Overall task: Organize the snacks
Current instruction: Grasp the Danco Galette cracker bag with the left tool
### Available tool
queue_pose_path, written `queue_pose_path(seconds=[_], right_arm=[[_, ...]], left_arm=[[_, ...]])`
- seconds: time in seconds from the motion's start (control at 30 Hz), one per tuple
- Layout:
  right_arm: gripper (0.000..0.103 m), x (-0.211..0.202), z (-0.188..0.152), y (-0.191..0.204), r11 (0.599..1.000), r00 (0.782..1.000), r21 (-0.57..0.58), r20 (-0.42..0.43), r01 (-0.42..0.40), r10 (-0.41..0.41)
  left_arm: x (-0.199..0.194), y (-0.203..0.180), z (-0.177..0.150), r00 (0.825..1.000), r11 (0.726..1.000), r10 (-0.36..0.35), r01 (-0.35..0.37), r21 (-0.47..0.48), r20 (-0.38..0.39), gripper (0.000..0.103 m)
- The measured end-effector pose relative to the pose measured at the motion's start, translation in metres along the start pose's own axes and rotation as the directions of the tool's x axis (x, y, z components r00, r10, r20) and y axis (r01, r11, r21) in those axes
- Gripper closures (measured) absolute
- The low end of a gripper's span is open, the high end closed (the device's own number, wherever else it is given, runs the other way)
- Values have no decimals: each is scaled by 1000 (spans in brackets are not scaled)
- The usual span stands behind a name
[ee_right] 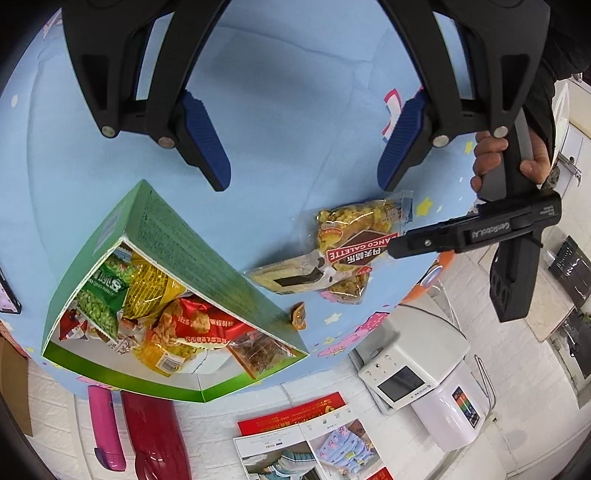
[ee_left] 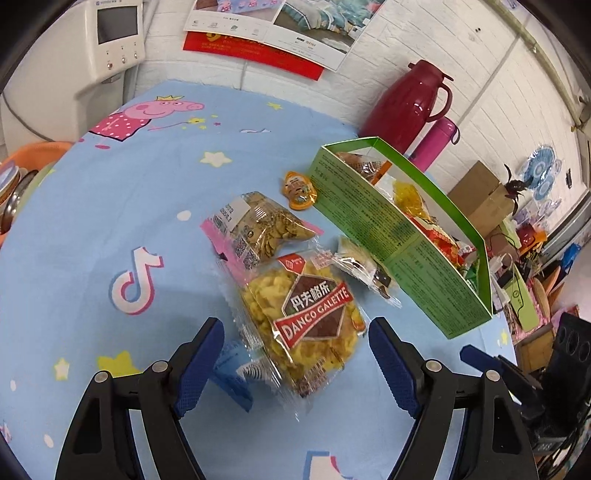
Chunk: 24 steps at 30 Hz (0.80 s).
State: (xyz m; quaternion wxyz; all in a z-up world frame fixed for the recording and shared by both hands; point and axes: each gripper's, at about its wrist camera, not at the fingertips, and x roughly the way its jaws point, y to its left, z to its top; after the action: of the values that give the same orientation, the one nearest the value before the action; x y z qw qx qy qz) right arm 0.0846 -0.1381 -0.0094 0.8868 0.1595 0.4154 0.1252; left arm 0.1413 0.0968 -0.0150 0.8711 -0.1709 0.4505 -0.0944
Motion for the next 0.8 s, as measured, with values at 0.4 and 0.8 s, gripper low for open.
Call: queue_pose_path(seconds=[0.4, 0.8], right_arm=[[21, 8, -6, -6, 1000, 998, -9, -58, -3, 3], [22, 22, 3, -8, 1000, 998, 16, -60, -25, 26]], left_arm=[[24, -23, -26, 990, 975, -50, 76, 207, -129, 80], [2, -4, -10, 999, 991, -25, 29, 128, -32, 63]])
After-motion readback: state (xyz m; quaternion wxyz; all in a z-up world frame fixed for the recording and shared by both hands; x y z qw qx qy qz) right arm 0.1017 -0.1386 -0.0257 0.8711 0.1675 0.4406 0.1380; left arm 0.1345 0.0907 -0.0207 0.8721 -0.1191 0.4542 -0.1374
